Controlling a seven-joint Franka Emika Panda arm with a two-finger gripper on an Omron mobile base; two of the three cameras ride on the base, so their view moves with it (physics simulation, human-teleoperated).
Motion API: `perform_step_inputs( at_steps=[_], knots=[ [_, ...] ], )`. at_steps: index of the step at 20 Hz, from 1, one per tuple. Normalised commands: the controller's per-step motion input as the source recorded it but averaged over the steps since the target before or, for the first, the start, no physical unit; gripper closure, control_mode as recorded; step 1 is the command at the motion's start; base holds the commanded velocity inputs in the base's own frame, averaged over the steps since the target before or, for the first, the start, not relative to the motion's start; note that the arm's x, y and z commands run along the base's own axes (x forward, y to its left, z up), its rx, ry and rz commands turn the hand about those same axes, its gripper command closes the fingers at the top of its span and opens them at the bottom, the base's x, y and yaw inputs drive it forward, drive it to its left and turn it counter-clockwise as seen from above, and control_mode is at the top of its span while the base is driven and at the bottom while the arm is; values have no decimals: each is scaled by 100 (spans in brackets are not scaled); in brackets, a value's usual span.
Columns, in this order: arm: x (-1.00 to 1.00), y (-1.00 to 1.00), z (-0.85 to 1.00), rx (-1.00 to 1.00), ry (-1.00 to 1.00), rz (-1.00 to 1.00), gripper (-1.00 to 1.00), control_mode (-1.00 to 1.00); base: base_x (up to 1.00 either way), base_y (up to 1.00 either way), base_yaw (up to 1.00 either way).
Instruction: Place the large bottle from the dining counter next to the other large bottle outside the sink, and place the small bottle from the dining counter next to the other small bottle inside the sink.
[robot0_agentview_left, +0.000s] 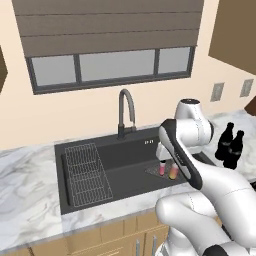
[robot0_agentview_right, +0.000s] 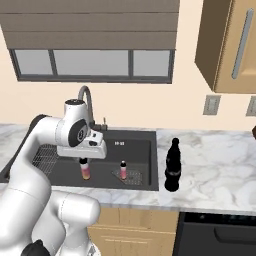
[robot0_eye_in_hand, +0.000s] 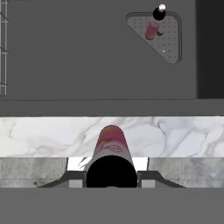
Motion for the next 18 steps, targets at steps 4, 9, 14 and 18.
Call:
perform_step_inputs(
  at_steps=[4,9,14,18],
  knots=[
    [3,2,0,0,0,0,100,-100,0,0,0],
    [47,26,-2,0,0,-2,100,-100,0,0,0],
    [73,17,-5,0,1,-1,100,-100,0,0,0],
    [46,10,-10,0,0,0,100,-100,0,0,0]
  ],
)
